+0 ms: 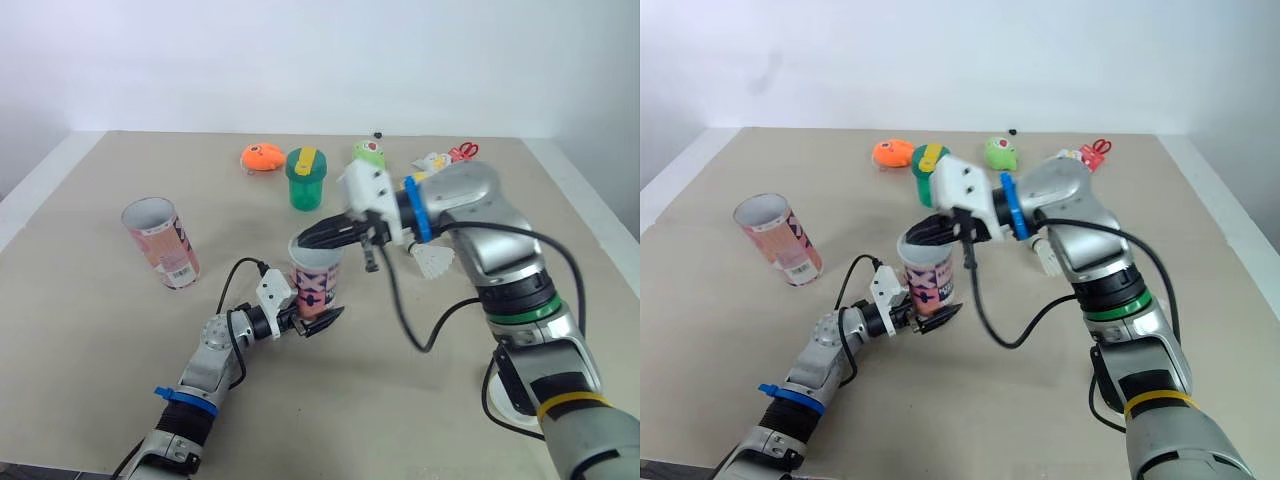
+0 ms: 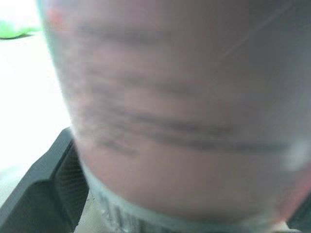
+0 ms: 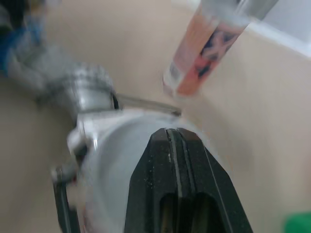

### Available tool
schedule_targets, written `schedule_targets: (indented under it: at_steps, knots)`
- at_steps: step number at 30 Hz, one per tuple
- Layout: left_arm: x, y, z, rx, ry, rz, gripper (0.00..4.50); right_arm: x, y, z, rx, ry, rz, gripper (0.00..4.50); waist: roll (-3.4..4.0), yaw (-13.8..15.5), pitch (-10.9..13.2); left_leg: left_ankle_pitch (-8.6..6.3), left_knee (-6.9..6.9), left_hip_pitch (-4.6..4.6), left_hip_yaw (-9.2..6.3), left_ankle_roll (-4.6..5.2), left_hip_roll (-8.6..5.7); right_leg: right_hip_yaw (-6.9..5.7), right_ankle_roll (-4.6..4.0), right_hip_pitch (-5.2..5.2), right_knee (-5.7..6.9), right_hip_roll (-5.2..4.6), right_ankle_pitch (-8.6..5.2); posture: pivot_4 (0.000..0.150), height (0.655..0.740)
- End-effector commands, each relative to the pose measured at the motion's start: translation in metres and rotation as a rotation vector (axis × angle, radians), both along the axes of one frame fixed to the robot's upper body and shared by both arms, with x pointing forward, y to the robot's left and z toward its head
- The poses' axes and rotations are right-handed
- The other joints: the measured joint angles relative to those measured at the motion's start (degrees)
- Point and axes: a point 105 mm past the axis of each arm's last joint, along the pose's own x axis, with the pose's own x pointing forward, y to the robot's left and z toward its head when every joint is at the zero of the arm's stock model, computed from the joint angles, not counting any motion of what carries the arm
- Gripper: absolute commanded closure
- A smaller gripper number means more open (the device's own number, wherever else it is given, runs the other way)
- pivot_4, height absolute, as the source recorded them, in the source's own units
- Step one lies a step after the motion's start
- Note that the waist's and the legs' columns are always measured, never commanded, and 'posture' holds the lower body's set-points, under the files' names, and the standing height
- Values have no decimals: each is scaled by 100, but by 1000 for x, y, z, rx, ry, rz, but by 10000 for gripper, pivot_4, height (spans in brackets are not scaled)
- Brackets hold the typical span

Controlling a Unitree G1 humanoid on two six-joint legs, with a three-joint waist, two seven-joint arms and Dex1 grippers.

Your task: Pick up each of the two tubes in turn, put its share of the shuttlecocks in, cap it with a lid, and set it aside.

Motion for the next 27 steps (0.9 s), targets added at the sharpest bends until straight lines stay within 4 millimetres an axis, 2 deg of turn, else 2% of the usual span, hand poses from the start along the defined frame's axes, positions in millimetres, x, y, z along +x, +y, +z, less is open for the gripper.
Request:
schedule_targets:
  at_steps: [1,4,5,7,9,11,15,18,22,27]
  knots:
    - [-5,16,-24,61,88,17,0,-14,-16,31,218,46,-21,23506,-16,-2,9,-1,-2,-5,-3,-1,0,-2,-1,-4,0,-2,-2,1500,7400]
    - [-5,27,-16,72,70,19,0,-11,-34,26,255,57,-120,11841,-27,-28,24,-2,-4,-28,-16,-3,9,-13,-9,-26,0,-3,-2,1500,7400]
    - [-6,32,-14,81,65,18,0,-11,-40,19,242,64,-150,6508,-26,-42,26,-2,-6,-51,-17,-3,14,-13,-13,-51,0,3,-2,1500,7400]
    - [-9,43,-11,106,55,16,0,-11,-50,1,223,76,-205,550,-35,-57,37,-2,-9,-67,-14,-3,16,-9,-15,-69,1,27,1,1500,7400]
    - [-14,54,-10,134,52,12,0,-12,-57,-17,222,104,-244,550,-39,-71,42,-7,-9,-68,-10,-6,29,0,-19,-74,2,50,-2,1500,7400]
    - [-20,71,-8,165,52,17,0,-13,-61,-45,218,123,-296,550,-35,-77,51,-9,-11,-68,-3,-6,37,11,-20,-79,3,64,-2,1500,7400]
    - [-32,101,1,209,59,6,0,-22,-52,-107,226,126,-377,550,-44,-100,75,-21,-11,-69,7,-4,65,36,-31,-90,13,127,-16,1500,7400]
    - [-37,104,12,217,64,-34,0,-26,-42,-133,231,150,-391,550,-28,-103,116,-27,-4,-68,18,-13,96,49,-25,-102,31,161,-34,1500,7400]
    - [-42,90,19,215,78,-102,0,-24,-24,-149,226,157,-361,550,-36,-105,160,-11,5,-67,30,-41,107,48,-26,-102,37,175,-21,1500,7400]
    - [-37,74,22,202,58,-115,0,-19,-6,-154,240,188,-318,550,-68,-96,181,-1,17,-69,36,-56,107,54,-18,-100,38,175,-4,1500,7400]
